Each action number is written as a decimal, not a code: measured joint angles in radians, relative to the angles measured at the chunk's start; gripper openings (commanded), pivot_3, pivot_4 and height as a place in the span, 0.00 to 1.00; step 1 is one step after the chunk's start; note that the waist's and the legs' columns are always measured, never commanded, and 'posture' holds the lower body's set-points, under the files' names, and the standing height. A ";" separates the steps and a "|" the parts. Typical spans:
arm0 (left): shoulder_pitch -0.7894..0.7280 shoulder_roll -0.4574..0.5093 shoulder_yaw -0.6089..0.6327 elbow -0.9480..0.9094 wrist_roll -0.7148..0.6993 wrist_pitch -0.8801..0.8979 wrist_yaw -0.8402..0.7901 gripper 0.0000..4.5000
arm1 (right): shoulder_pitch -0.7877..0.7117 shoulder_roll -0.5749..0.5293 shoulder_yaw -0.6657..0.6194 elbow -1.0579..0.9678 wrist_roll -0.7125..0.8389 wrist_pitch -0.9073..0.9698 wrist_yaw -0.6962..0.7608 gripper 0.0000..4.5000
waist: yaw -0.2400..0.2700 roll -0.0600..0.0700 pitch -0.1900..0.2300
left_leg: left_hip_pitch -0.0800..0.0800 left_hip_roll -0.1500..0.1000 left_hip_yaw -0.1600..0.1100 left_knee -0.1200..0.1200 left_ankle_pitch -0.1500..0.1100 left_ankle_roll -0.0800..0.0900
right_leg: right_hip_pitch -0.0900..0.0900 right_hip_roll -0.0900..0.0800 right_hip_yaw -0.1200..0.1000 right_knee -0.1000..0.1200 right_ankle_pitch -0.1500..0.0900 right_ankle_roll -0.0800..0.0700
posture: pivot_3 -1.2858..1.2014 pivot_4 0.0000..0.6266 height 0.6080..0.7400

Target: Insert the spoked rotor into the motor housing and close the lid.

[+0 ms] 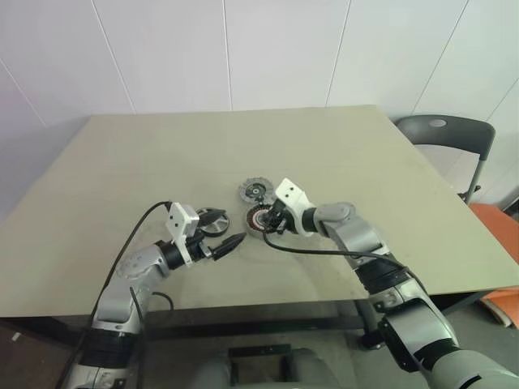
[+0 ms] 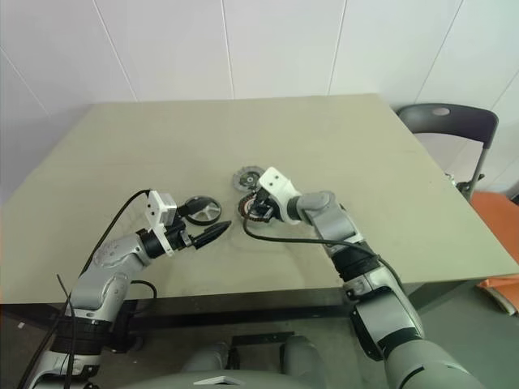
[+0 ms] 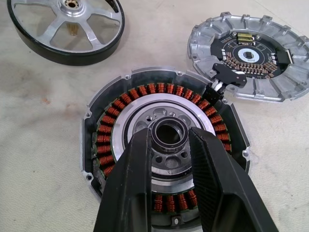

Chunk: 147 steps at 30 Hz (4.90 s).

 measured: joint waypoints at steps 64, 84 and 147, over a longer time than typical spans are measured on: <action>-0.010 0.000 -0.004 -0.006 0.000 0.006 0.021 1.00 | 0.029 0.078 -0.059 0.128 0.028 -0.166 -0.014 0.00 | -0.001 0.000 -0.002 | 0.001 0.000 0.000 0.001 0.000 0.000 | 0.002 0.000 0.000 0.001 0.000 0.000 | 0.52 0.00 1.00; 0.340 -0.056 0.392 -0.336 -0.540 0.264 0.277 1.00 | -0.025 0.104 -0.137 0.173 0.158 -0.157 0.135 0.00 | -0.011 0.001 -0.002 | 0.001 0.002 -0.001 -0.003 0.000 -0.001 | -0.001 -0.001 0.000 0.001 -0.002 0.003 | 0.52 0.00 1.00; 0.007 -0.159 0.387 0.143 -0.766 0.615 0.692 0.09 | -0.092 0.075 -0.144 0.121 0.191 -0.246 0.142 0.00 | 0.025 0.005 -0.004 | 0.000 0.008 0.008 -0.009 0.001 -0.004 | 0.000 -0.015 -0.033 -0.014 0.008 -0.007 | 0.52 0.00 1.00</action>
